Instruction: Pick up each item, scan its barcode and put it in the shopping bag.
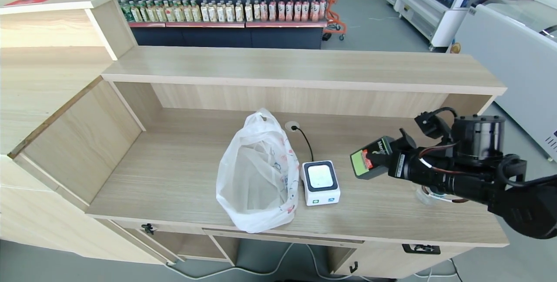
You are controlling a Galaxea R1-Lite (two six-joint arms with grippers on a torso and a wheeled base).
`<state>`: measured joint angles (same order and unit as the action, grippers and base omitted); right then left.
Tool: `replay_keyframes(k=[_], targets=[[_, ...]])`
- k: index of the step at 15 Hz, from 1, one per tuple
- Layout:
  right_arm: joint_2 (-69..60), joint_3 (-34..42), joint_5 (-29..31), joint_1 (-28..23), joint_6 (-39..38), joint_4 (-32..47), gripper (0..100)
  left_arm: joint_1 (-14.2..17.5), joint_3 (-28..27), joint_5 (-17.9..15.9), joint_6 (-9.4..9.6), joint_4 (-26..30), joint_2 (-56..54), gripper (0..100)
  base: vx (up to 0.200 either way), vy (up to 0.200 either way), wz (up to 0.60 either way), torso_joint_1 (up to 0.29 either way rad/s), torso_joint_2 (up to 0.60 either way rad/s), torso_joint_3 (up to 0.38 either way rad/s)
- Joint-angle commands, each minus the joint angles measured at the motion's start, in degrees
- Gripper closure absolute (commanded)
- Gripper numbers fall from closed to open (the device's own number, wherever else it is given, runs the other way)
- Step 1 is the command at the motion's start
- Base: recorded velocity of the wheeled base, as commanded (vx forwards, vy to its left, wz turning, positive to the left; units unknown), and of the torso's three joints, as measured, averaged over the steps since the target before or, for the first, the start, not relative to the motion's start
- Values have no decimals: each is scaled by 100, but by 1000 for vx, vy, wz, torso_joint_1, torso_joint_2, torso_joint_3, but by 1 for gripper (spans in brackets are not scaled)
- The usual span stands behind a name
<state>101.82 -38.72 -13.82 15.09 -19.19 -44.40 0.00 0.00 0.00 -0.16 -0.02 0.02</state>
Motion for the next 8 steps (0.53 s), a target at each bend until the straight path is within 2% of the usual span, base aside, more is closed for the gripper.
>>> replay_keyframes(k=[1, 5, 8], targets=[[717, -39, -15, 170, 29, -262, 100, 0, 0, 0, -2, 2, -2, 0, 0, 0, 0, 0, 0, 0], [1218, -206, -112, 451, 38, -667, 100, 0, 0, 0, 7, -6, -2, 0, 0, 0, 0, 0, 0, 0], [1578, -716, -112, 644, 29, -658, 100, 0, 0, 0, 7, -6, -2, 0, 0, 0, 0, 0, 0, 0]])
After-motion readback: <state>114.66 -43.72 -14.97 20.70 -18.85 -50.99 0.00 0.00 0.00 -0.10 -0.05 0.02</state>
